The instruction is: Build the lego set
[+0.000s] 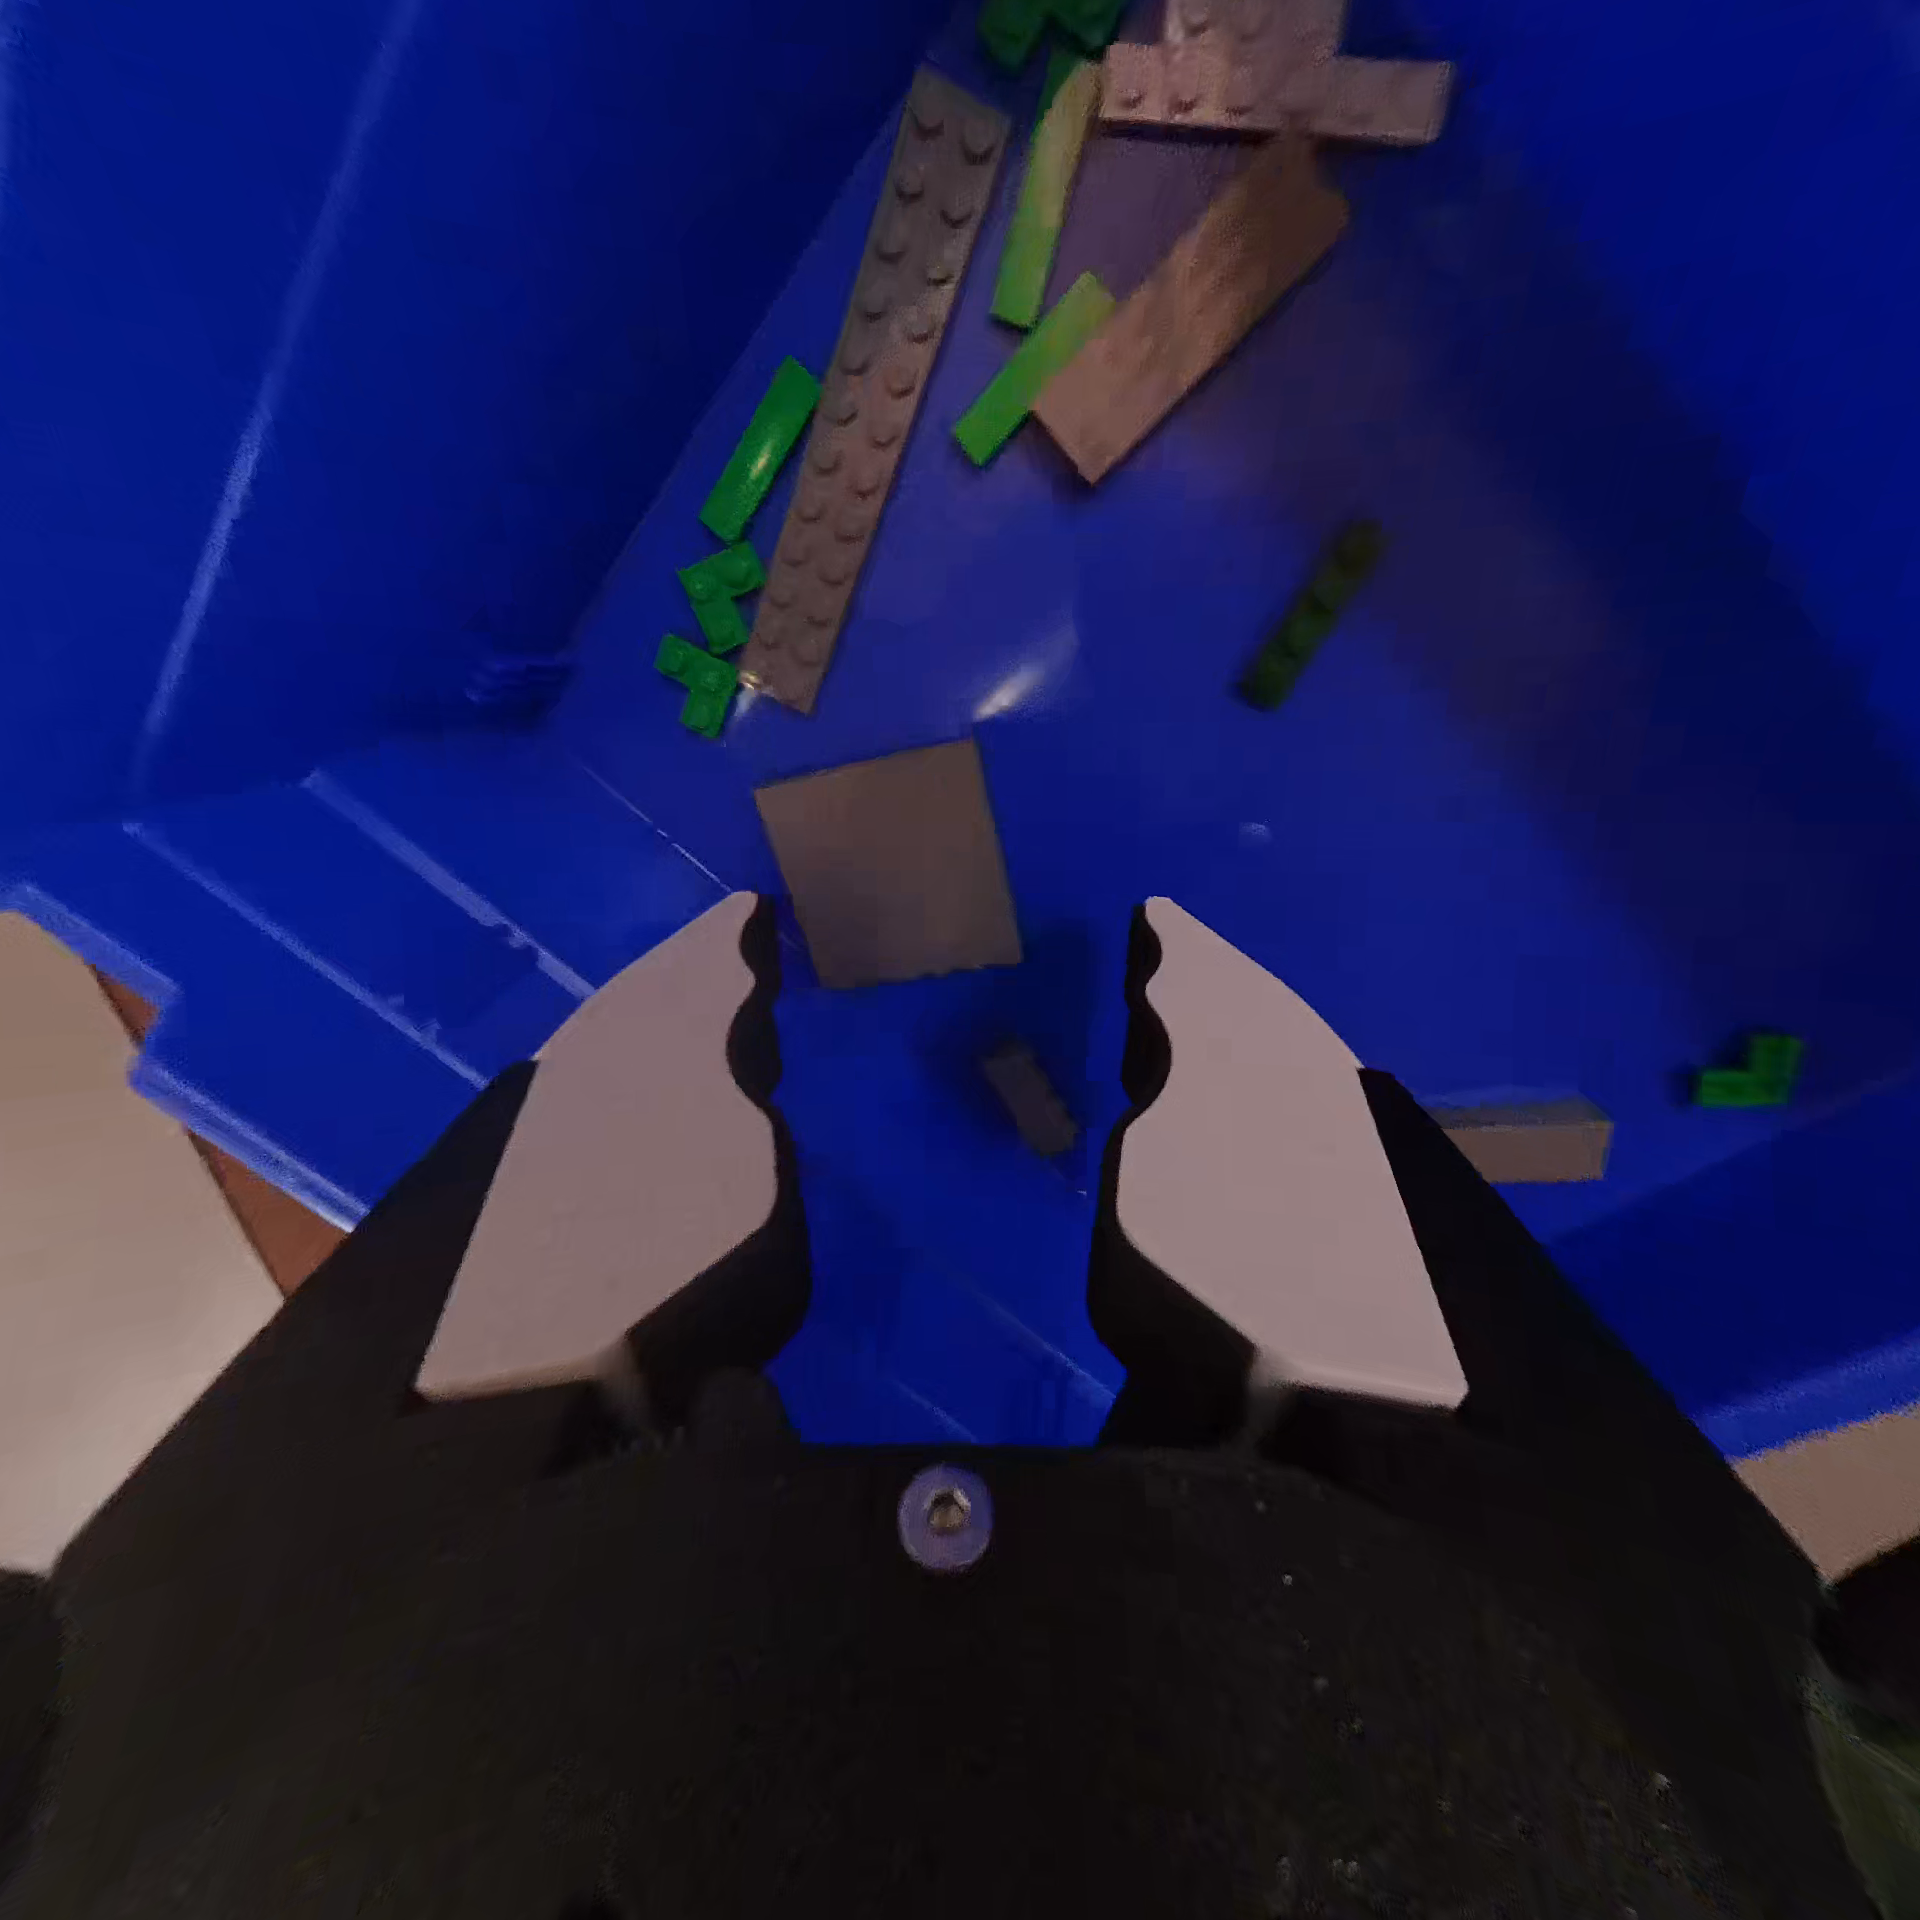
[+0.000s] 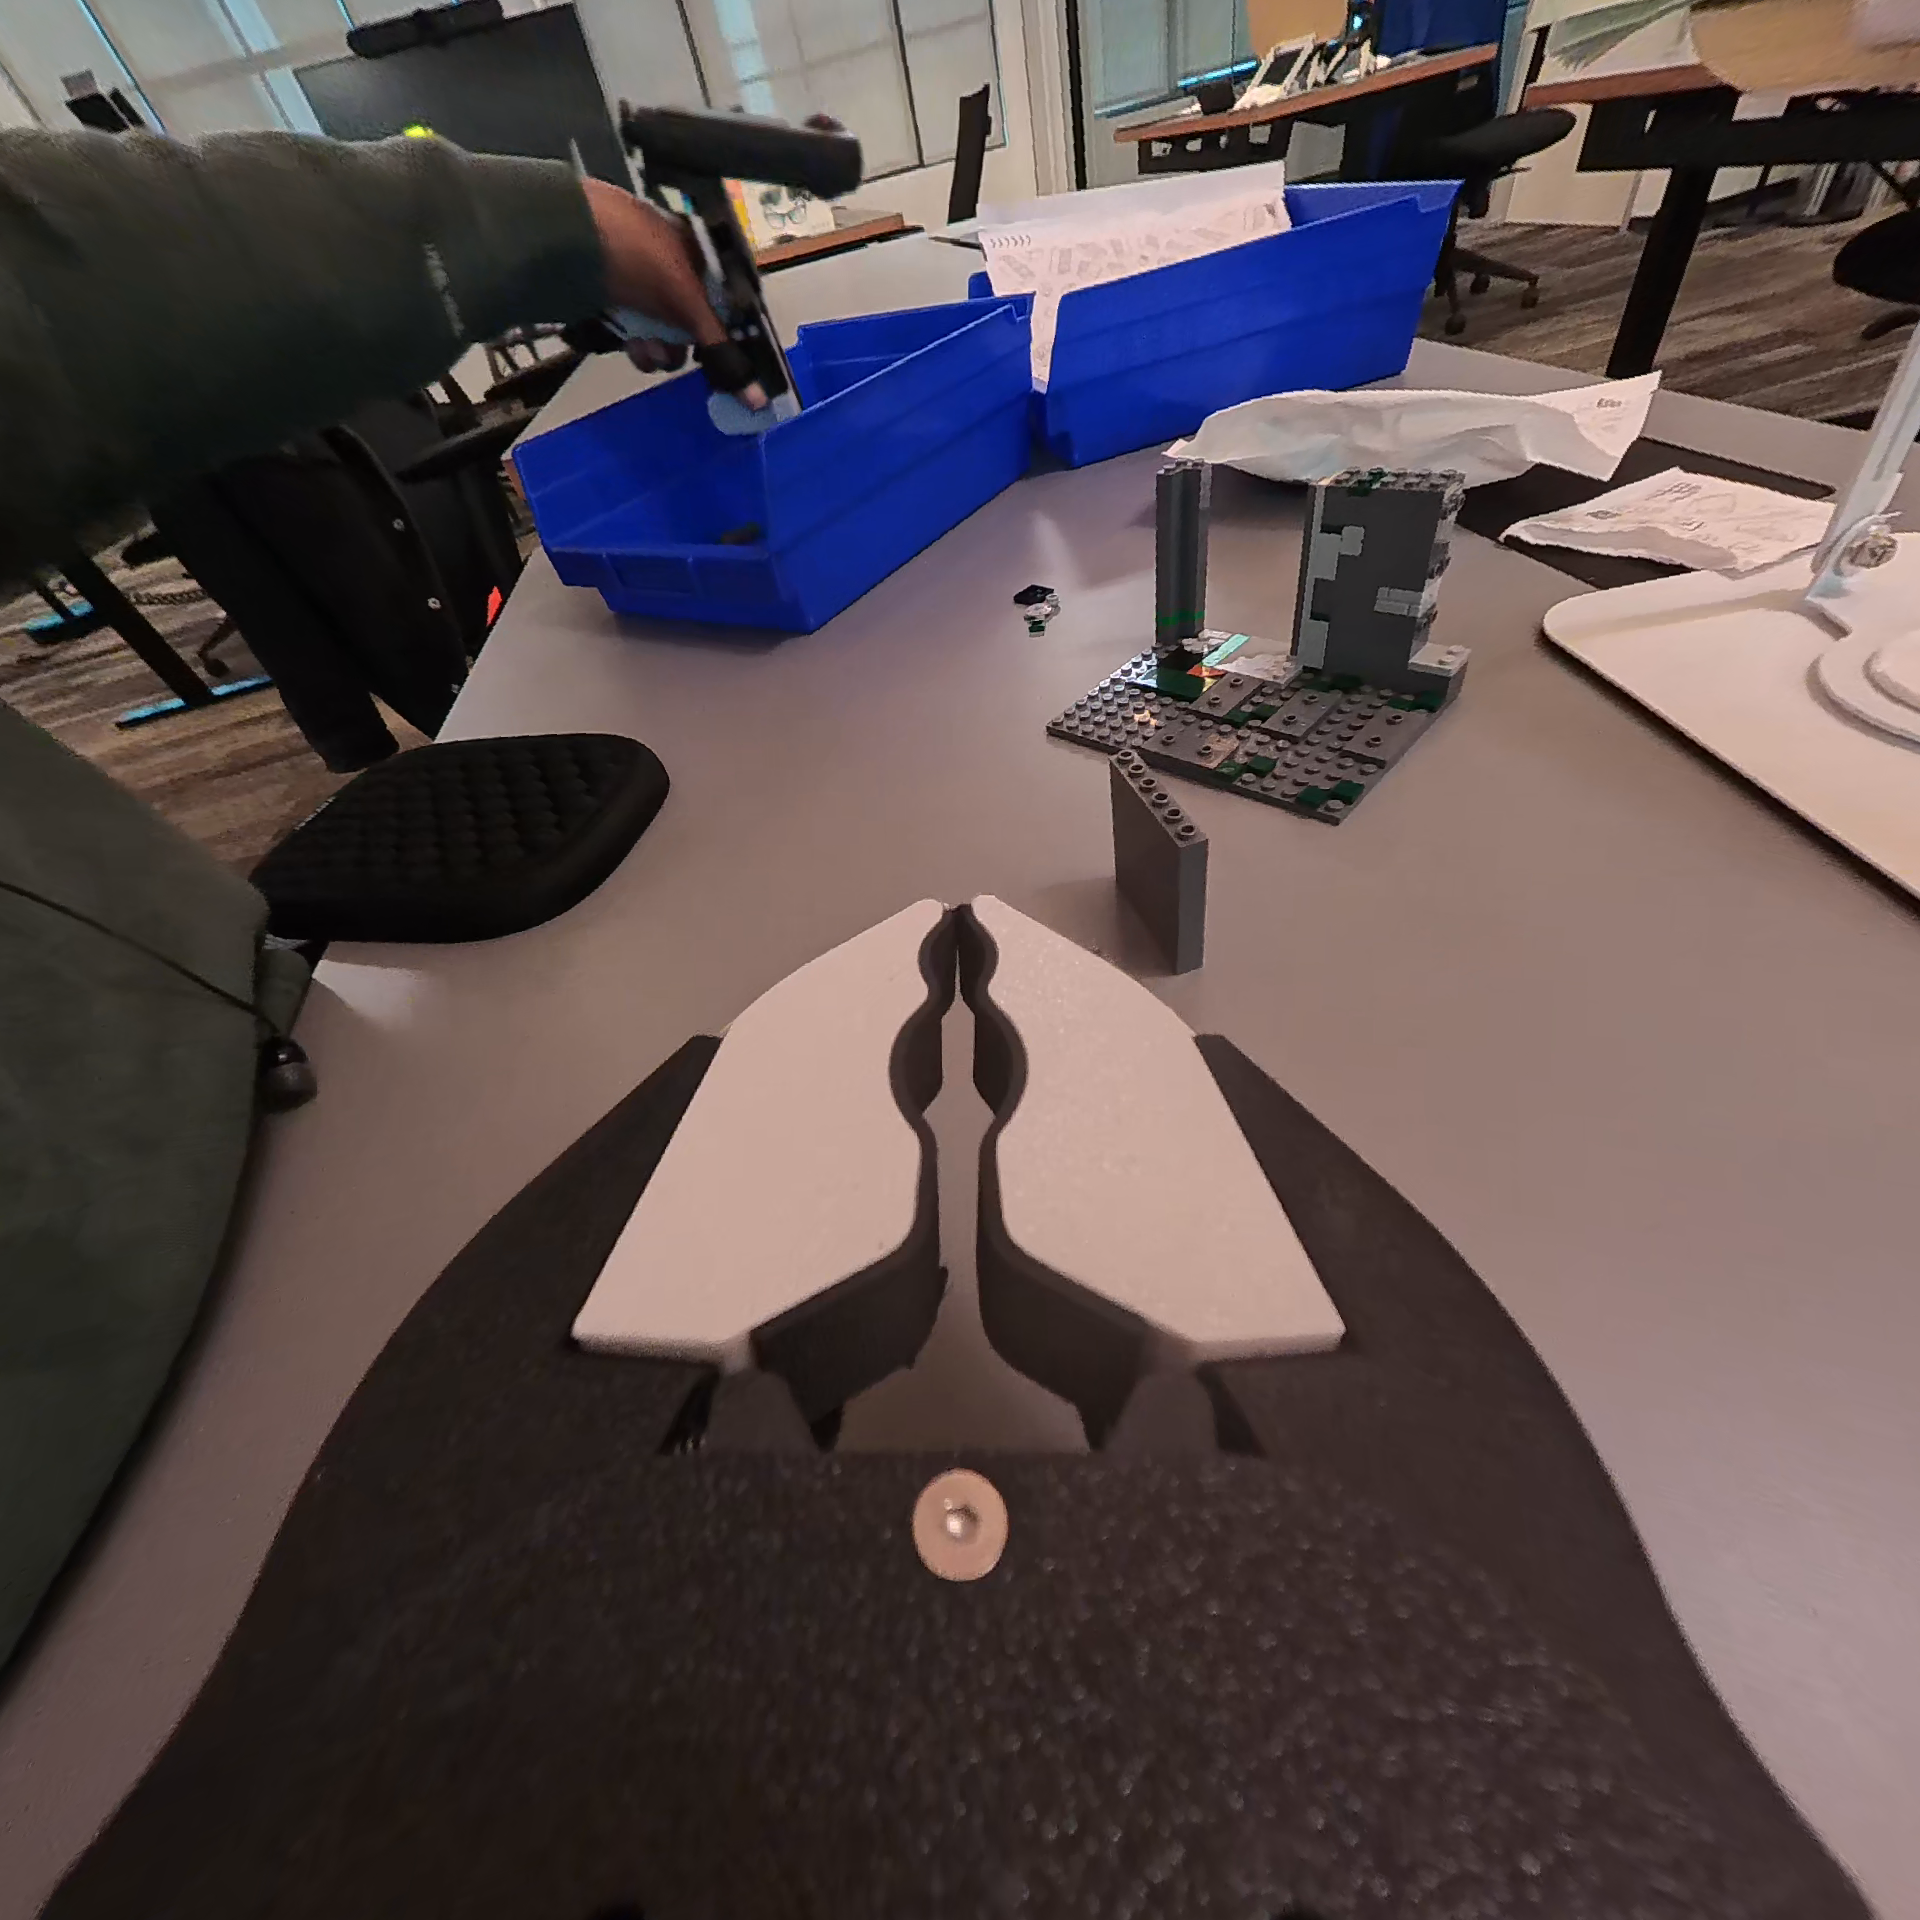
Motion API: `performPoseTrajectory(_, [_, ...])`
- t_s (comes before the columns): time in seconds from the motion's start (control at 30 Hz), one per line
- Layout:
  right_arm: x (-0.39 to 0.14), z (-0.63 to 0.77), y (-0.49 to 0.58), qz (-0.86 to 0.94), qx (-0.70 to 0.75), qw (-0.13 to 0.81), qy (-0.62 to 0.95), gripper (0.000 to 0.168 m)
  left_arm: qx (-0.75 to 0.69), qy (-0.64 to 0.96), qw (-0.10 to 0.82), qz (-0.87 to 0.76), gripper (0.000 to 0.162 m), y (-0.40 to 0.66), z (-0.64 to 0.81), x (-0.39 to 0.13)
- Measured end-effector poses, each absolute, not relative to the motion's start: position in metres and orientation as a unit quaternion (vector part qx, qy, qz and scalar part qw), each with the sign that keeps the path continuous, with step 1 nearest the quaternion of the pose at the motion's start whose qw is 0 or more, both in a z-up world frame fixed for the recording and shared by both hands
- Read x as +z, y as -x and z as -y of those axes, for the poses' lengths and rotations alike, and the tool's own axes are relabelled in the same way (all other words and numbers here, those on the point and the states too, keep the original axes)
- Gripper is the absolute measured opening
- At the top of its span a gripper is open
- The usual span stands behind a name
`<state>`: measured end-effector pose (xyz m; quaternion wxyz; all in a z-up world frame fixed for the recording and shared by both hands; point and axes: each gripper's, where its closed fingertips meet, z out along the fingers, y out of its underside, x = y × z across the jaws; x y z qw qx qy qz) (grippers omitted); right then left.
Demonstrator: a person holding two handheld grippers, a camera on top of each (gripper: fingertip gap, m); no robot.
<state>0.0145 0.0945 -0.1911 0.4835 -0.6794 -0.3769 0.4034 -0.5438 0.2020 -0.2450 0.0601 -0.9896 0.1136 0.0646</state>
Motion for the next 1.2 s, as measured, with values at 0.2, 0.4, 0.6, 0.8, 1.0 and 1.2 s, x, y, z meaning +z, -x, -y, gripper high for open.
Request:
performPoseTrajectory(0.2, [-0.192,-0.092,-0.013,0.381,0.408,0.479,0.678,0.0,0.081,0.991,0.013,-0.108,0.067,0.549,-0.214,-0.254])
performPoseTrajectory(0.4, [-0.192,-0.092,-0.013,0.38,0.408,0.479,0.678,0.0,0.083,0.99,-0.027,-0.111,0.068,0.547,-0.21,-0.273])
performPoseTrajectory(0.6, [-0.196,-0.091,-0.012,0.382,0.409,0.473,0.68,0.0,0.069,0.993,-0.045,-0.08,0.074,0.557,-0.21,-0.278])
performPoseTrajectory(0.8, [-0.199,-0.091,-0.012,0.384,0.406,0.469,0.684,0.0,0.051,0.992,-0.08,-0.078,0.061,0.557,-0.205,-0.279])
performPoseTrajectory(1.0, [-0.196,-0.09,-0.013,0.384,0.406,0.473,0.682,0.0,0.034,0.987,-0.068,-0.138,0.051,0.545,-0.199,-0.271])
performPoseTrajectory(1.2, [-0.194,-0.089,-0.01,0.394,0.39,0.48,0.68,0.0,-0.034,0.961,0.15,-0.23,0.05,0.475,-0.218,-0.183])
